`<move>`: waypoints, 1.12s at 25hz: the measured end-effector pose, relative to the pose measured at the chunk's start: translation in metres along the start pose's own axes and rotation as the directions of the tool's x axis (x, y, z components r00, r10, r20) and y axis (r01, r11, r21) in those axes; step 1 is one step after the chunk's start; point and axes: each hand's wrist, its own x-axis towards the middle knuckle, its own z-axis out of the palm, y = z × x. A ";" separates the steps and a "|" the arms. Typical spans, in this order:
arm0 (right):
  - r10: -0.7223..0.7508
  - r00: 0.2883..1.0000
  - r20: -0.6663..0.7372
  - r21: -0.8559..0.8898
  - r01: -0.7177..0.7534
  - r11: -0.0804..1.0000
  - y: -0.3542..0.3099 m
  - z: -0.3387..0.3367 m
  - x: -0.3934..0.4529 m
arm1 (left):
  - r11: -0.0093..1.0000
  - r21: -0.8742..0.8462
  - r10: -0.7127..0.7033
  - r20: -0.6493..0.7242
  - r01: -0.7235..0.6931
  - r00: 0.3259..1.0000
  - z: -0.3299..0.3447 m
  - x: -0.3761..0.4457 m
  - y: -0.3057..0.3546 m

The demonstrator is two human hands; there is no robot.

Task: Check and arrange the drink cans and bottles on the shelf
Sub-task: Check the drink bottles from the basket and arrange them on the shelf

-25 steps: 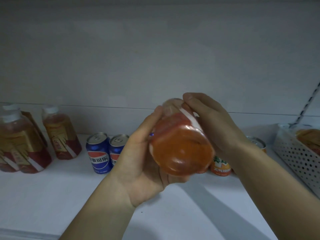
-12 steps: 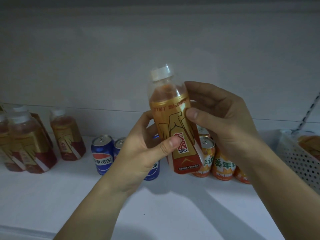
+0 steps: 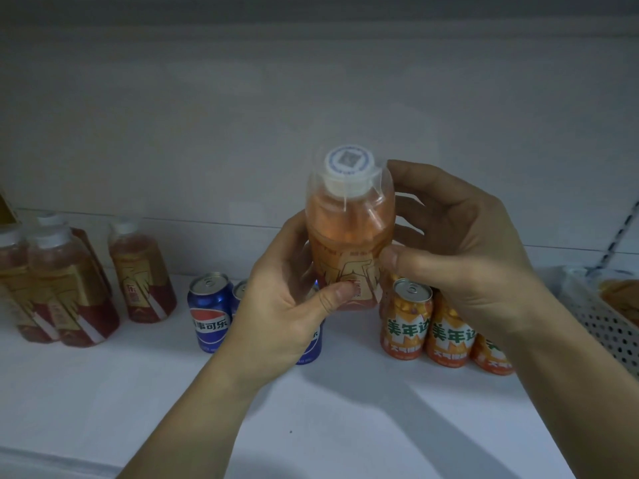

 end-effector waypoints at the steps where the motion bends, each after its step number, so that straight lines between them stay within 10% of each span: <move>1: -0.013 1.000 0.007 -0.011 0.013 1.000 -0.001 0.002 -0.001 | 1.000 0.023 0.002 -0.018 -0.002 1.000 -0.001 0.000 -0.001; 14: 0.039 0.907 0.419 -0.632 0.261 0.730 -0.072 0.051 0.066 | 0.976 0.217 0.025 -0.144 0.007 0.989 -0.044 -0.015 0.015; 24: 0.151 0.775 0.613 -0.605 0.338 0.721 -0.077 0.129 0.159 | 0.977 0.206 0.006 -0.284 0.055 0.959 -0.120 -0.040 0.029; 28: 0.149 0.816 0.558 -0.580 0.255 0.774 -0.063 0.167 0.187 | 0.970 0.221 0.038 -0.553 0.103 0.832 -0.154 -0.046 0.024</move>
